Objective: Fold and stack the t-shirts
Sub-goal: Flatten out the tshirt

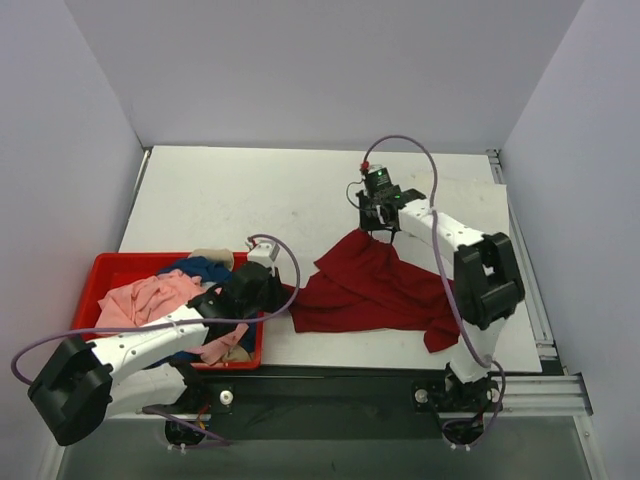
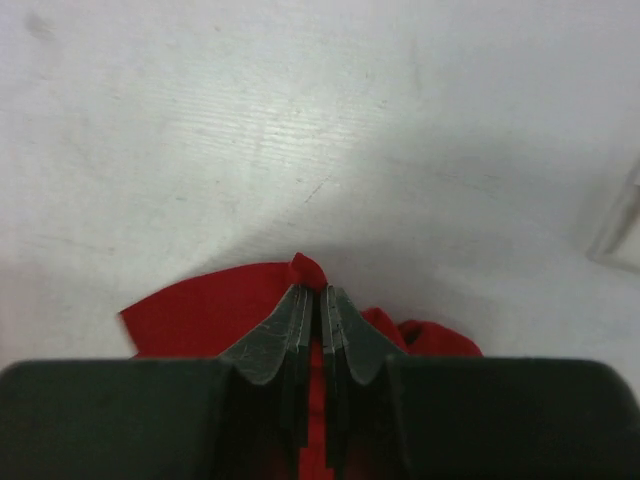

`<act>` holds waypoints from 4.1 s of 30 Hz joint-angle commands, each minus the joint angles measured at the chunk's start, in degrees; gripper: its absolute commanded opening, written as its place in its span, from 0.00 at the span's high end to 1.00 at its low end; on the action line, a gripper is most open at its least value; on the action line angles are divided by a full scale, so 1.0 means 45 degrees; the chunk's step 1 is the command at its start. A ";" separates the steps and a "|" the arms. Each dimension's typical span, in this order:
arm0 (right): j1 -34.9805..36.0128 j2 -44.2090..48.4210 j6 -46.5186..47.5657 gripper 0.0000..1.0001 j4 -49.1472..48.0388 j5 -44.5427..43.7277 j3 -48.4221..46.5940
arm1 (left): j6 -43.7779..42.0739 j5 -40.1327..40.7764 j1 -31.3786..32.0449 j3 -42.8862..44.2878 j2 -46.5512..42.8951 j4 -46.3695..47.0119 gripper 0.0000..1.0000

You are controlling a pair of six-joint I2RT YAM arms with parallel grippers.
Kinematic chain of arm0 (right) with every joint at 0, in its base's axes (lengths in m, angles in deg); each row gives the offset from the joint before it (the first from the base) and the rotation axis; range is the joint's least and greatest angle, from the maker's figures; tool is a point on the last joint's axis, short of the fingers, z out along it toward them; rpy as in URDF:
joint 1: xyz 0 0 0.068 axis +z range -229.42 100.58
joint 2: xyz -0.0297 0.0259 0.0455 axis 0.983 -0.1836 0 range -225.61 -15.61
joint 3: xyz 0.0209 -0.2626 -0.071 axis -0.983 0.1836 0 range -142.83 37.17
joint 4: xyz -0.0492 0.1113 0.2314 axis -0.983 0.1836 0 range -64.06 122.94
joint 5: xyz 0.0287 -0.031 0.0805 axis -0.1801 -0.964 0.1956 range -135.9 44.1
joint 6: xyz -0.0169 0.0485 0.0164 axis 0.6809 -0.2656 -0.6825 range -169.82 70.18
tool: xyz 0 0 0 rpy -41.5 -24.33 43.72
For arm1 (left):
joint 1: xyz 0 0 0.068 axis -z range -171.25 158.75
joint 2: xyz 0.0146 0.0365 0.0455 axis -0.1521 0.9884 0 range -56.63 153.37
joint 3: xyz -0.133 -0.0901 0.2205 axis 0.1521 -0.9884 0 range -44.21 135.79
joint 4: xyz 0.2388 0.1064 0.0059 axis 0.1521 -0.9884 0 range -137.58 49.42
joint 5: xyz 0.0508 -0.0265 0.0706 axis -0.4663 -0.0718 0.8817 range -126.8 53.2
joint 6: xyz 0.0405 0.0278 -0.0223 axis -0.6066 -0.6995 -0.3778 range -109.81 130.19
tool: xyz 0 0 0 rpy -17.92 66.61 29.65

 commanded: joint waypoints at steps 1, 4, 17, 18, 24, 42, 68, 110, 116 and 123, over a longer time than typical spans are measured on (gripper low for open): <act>-0.0080 0.3408 -0.0153 1.00 0.0896 -0.0830 0.0090 | -0.1242 -0.0460 -0.0697 0.1942 -0.0056 0.0274 1.00; -0.0080 0.5849 -0.0075 1.00 0.1326 -0.1414 0.0189 | -0.1809 -0.0305 -0.0972 0.3271 -0.0328 -0.0410 1.00; -0.0139 1.3314 0.1468 1.00 0.3260 -0.3467 -0.2347 | -0.3061 0.0789 -0.2262 0.6752 -0.3374 -0.3182 1.00; -0.0139 1.3510 0.1585 1.00 0.3377 -0.3390 -0.2582 | -0.3100 0.0867 -0.2262 0.7082 -0.3570 -0.3320 1.00; -0.0100 1.5034 0.1625 1.00 0.3554 -0.2902 -0.3150 | -0.3315 0.1588 -0.2262 0.7866 -0.5152 -0.4082 1.00; -0.1682 1.1894 -0.1929 0.52 0.2637 -0.4838 0.5421 | -0.1832 0.2746 -0.2594 0.2460 -0.4588 -0.4045 1.00; 0.2947 0.0566 -0.1520 0.47 -0.2464 -0.0186 0.1364 | -0.1343 0.1610 -0.2457 0.1070 -0.5115 -0.3907 1.00; 0.1737 0.2195 -0.1755 1.00 0.0214 -0.0401 0.1262 | -0.2006 0.1025 -0.2788 0.2393 -0.2153 -0.2014 1.00; 0.0839 0.5420 -0.1208 1.00 0.0234 -0.0772 0.1791 | -0.2358 -0.0068 -0.3939 0.4056 0.0622 -0.0628 1.00; -0.0958 0.6325 -0.0622 1.00 0.0565 -0.0597 0.0134 | -0.2398 -0.1221 -0.5483 0.7452 0.3534 -0.0097 1.00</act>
